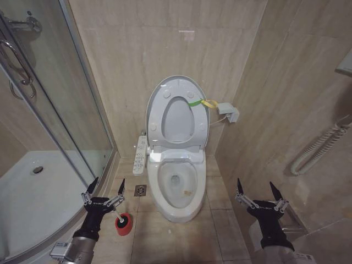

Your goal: Open the toilet lid, clean the toilet bowl with a toilet brush, close the toilet lid, and flush.

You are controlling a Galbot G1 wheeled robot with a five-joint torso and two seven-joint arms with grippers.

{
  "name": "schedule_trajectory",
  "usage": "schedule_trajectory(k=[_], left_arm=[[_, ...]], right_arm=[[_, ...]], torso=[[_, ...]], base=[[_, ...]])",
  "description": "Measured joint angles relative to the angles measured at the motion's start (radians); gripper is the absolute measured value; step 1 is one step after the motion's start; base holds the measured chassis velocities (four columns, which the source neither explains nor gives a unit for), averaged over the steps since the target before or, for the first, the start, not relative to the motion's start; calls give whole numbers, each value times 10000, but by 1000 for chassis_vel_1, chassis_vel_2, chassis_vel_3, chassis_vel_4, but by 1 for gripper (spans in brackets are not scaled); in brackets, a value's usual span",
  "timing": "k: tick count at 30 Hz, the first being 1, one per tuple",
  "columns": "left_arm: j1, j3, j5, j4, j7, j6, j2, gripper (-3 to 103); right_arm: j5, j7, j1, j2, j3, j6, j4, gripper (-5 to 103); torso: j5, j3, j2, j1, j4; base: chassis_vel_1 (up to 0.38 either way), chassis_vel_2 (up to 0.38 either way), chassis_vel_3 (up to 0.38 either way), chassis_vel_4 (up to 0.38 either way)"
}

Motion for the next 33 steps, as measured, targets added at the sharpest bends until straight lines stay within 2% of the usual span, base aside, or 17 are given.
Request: schedule_trajectory(k=[33], left_arm=[[0,0,0,0,0,0,0,100]], right_arm=[[0,0,0,0,0,0,0,100]], torso=[[0,0,0,0,0]], base=[[0,0,0,0]])
